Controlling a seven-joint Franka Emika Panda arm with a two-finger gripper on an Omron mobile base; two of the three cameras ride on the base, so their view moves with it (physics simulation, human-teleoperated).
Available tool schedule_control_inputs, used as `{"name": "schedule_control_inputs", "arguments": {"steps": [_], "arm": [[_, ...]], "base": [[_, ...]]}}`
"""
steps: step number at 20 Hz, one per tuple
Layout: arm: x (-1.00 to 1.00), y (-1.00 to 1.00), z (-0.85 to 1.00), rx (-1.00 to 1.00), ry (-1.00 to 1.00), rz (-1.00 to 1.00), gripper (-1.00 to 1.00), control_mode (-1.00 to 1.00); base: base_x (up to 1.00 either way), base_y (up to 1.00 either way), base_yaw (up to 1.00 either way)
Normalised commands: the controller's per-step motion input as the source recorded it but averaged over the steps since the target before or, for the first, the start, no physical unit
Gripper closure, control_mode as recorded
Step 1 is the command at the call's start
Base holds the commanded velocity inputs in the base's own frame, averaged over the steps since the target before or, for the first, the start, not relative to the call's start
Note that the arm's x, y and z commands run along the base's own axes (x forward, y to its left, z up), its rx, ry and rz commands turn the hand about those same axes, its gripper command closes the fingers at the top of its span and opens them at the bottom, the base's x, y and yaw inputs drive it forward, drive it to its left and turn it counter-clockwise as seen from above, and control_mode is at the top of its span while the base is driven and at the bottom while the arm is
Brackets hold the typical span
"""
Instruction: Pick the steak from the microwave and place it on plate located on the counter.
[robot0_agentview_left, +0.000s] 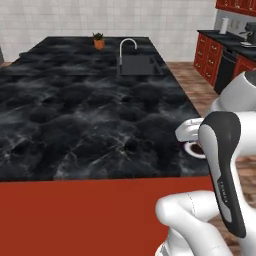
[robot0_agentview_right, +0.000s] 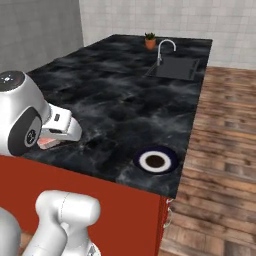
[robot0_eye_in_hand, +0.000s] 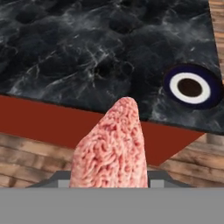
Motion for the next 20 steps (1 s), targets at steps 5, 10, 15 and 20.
{"name": "schedule_control_inputs", "arguments": {"steps": [5, 10, 15, 20], "arm": [[0.0, 0.0, 0.0, 0.0, 0.0, 0.0, 1.0, 1.0], [0.0, 0.0, 0.0, 0.0, 0.0, 0.0, 1.0, 1.0], [0.0, 0.0, 0.0, 0.0, 0.0, 0.0, 1.0, 1.0], [0.0, 0.0, 0.0, 0.0, 0.0, 0.0, 1.0, 1.0]], "base": [[0.3, -0.32, -0.25], [0.39, -0.22, -0.31], [0.4, -0.35, -0.28], [0.23, -0.59, -0.06]]}}
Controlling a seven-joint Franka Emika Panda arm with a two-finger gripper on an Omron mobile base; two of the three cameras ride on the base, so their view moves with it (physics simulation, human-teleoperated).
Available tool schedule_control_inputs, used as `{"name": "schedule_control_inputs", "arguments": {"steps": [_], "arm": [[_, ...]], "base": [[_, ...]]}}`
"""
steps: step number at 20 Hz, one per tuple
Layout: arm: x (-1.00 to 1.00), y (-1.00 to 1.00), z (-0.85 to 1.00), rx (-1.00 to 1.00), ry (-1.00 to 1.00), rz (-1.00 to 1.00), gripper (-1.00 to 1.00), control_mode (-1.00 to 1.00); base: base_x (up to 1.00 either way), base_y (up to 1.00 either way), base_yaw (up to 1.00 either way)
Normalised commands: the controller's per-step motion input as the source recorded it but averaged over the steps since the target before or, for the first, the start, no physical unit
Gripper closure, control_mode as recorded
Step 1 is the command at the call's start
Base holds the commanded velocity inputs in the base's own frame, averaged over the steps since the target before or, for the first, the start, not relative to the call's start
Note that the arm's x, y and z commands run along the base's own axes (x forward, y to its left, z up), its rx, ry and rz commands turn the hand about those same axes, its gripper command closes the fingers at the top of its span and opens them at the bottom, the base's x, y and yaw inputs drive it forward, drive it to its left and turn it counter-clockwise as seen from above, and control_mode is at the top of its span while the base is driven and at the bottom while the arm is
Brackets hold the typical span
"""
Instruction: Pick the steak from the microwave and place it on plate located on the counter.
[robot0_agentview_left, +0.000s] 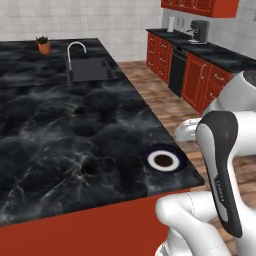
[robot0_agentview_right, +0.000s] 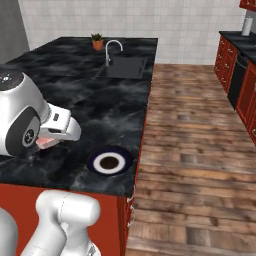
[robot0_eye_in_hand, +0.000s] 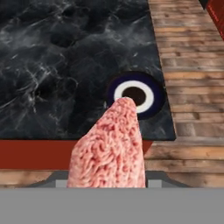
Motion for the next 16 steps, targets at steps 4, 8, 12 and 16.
{"name": "schedule_control_inputs", "arguments": {"steps": [4, 8, 12, 16], "arm": [[0.0, 0.0, 0.0, 0.0, 0.0, 0.0, 1.0, 1.0], [0.0, 0.0, 0.0, 0.0, 0.0, 0.0, 1.0, 1.0], [0.28, 0.08, -0.16, 0.0, 0.09, 0.03, 1.0, -1.0], [0.89, 0.44, -0.54, 0.0, 0.23, 0.08, 1.0, -1.0]], "base": [[0.16, -0.74, 0.0], [0.21, -0.47, 0.0], [0.13, 0.0, 0.0], [0.0, 0.0, 0.0]]}}
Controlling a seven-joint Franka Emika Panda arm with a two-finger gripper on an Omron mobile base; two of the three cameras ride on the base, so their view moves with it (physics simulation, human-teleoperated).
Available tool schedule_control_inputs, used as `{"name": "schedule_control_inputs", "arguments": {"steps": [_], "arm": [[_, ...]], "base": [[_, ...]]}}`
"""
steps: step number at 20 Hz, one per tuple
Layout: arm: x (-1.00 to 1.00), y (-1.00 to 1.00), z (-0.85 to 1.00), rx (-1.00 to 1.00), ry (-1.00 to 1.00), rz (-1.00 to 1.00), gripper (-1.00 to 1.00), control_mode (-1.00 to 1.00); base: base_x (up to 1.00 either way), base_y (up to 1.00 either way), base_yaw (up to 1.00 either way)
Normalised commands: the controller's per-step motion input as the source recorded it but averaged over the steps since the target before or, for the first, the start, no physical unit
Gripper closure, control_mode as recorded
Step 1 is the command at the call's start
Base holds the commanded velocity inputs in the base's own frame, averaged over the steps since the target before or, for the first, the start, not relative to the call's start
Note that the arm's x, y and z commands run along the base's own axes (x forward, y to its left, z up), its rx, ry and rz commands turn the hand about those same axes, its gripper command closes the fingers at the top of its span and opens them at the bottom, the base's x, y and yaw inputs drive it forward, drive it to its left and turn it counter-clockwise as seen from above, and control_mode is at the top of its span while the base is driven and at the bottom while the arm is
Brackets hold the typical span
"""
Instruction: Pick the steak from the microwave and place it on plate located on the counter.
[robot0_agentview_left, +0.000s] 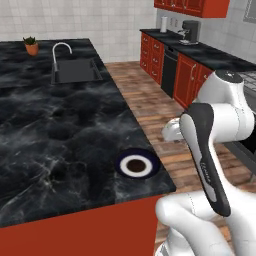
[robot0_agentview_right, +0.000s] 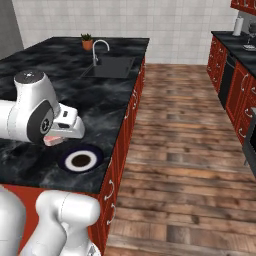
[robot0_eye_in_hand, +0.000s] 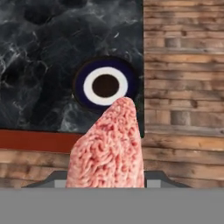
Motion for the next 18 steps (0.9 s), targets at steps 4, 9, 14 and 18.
{"name": "schedule_control_inputs", "arguments": {"steps": [4, 9, 14, 18], "arm": [[0.99, 0.41, -0.67, 0.0, 0.15, 0.12, 1.0, -1.0], [0.88, 0.12, -0.54, 0.0, 0.02, 0.07, 1.0, -1.0], [0.69, 0.01, -0.69, 0.0, -0.03, 0.08, 1.0, -1.0], [0.38, 0.1, -0.61, -0.02, -0.04, 0.04, 1.0, -1.0]], "base": [[0.0, 0.0, 0.0], [0.0, 0.0, 0.0], [0.0, 0.0, 0.0], [0.0, 0.0, 0.0]]}}
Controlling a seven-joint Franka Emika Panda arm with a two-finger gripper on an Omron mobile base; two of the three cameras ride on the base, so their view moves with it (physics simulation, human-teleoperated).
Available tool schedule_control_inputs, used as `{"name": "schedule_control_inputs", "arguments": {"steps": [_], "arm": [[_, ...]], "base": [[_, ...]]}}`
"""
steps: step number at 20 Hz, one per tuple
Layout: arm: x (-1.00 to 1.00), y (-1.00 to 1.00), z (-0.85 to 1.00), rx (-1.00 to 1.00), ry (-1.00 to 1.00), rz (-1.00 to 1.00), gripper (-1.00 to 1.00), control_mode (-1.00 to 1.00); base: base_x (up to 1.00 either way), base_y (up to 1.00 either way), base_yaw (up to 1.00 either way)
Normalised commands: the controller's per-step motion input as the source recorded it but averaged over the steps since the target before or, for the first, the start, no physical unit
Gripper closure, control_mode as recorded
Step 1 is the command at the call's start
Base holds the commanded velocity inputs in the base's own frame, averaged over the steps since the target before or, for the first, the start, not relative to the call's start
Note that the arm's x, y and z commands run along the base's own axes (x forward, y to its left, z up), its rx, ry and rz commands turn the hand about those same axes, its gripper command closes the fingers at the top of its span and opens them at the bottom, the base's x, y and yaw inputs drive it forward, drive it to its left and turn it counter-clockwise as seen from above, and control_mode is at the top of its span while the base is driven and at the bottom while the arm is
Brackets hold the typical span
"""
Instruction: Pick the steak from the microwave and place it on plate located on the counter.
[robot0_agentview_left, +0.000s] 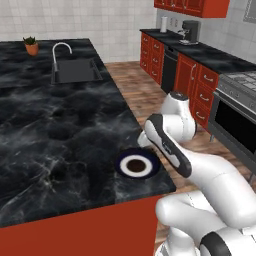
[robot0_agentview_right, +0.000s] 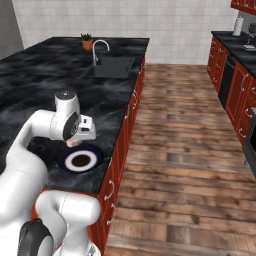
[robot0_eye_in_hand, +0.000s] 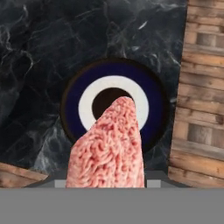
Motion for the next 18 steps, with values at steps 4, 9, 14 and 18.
{"name": "schedule_control_inputs", "arguments": {"steps": [4, 9, 14, 18], "arm": [[0.21, 0.13, -0.65, -0.04, -0.03, 0.01, 1.0, -1.0], [0.12, 0.08, -0.57, -0.02, -0.01, 0.0, 1.0, -1.0], [0.28, 0.03, -0.41, 0.0, -0.01, 0.0, 1.0, -1.0], [0.32, 0.0, -0.37, 0.0, 0.0, 0.0, 1.0, -1.0]], "base": [[0.0, 0.0, 0.0], [0.0, 0.0, 0.0], [0.0, 0.0, 0.0], [0.0, 0.0, 0.0]]}}
